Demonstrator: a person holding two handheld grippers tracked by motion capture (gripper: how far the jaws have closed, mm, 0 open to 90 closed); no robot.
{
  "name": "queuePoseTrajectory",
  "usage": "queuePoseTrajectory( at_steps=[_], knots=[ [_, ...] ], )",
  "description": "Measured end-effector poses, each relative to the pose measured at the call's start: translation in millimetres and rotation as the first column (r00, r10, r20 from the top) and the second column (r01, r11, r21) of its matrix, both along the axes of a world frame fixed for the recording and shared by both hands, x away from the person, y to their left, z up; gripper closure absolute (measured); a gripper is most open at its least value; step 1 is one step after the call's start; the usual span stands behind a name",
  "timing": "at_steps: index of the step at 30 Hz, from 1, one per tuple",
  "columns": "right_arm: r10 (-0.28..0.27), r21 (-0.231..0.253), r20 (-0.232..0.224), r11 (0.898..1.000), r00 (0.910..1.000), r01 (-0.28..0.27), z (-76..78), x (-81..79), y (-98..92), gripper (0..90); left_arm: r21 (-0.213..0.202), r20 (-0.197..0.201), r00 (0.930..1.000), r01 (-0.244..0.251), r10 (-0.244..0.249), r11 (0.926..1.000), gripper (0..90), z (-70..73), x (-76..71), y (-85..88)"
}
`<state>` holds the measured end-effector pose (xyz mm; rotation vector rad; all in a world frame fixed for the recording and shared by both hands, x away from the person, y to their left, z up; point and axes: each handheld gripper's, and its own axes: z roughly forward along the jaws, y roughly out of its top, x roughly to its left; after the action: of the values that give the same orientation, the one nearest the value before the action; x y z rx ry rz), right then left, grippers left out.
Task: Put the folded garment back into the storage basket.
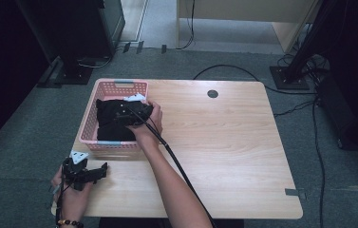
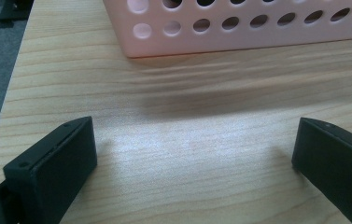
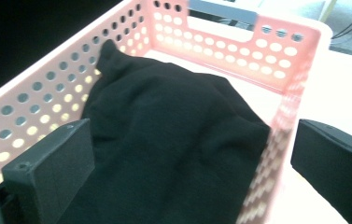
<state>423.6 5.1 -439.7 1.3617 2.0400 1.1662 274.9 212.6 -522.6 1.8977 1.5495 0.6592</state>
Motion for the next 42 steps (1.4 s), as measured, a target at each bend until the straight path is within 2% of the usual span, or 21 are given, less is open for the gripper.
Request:
queuePoseTrajectory(
  at_steps=[5,7,10,12,15,24,28,31,38,42],
  knots=[
    [-0.029,0.031,0.019,0.999,0.9994,0.028,-3.2,-2.7,-17.8,0.0,0.000,0.000,1.0000,0.000,0.000,1.0000,0.0,0.0,0.0,0.0],
    [-0.037,0.028,0.013,0.999,0.9992,0.036,-4.6,-2.7,-24.9,0.0,0.000,0.000,1.0000,0.000,0.000,1.0000,0.0,0.0,0.0,0.0],
    [-0.052,0.049,-0.002,0.997,0.9986,0.052,-7.3,-2.5,-36.5,0.0,0.000,0.000,1.0000,0.000,0.000,1.0000,0.0,0.0,0.0,0.0],
    [-0.066,0.047,-0.012,0.997,0.9977,0.067,-9.9,-2.5,-44.1,0.0,-0.001,0.000,1.0000,0.000,0.000,1.0000,0.0,0.0,0.0,0.0],
    [-0.081,0.036,-0.006,0.996,0.9967,0.081,-13.9,-4.1,-54.9,0.0,-0.001,0.000,1.0000,-0.001,0.001,1.0000,0.0,-0.1,0.0,-0.1],
    [-0.109,0.042,0.004,0.993,0.9940,0.109,-21.6,-10.4,-77.2,0.0,-0.001,0.000,1.0000,0.000,0.000,1.0000,0.0,0.0,0.0,-0.1],
    [-0.137,0.023,0.010,0.990,0.9905,0.137,-30.1,-12.1,-87.0,0.0,0.000,0.000,1.0000,0.000,0.000,1.0000,0.0,0.0,0.0,0.0],
    [-0.135,0.036,-0.005,0.990,0.9908,0.135,-38.5,-13.3,-94.4,0.1,-0.001,0.001,1.0000,-0.001,0.001,1.0000,0.0,-0.1,0.0,-0.1],
    [-0.163,0.001,-0.039,0.987,0.9859,0.163,-60.9,-18.3,-108.0,0.1,-0.001,0.001,1.0000,0.000,0.000,1.0000,0.0,-0.1,0.0,-0.1],
    [-0.170,0.006,-0.054,0.985,0.9840,0.170,-72.5,-21.8,-113.4,0.1,-0.002,0.002,1.0000,-0.001,0.001,1.0000,0.0,-0.2,0.0,-0.2]
  ],
)
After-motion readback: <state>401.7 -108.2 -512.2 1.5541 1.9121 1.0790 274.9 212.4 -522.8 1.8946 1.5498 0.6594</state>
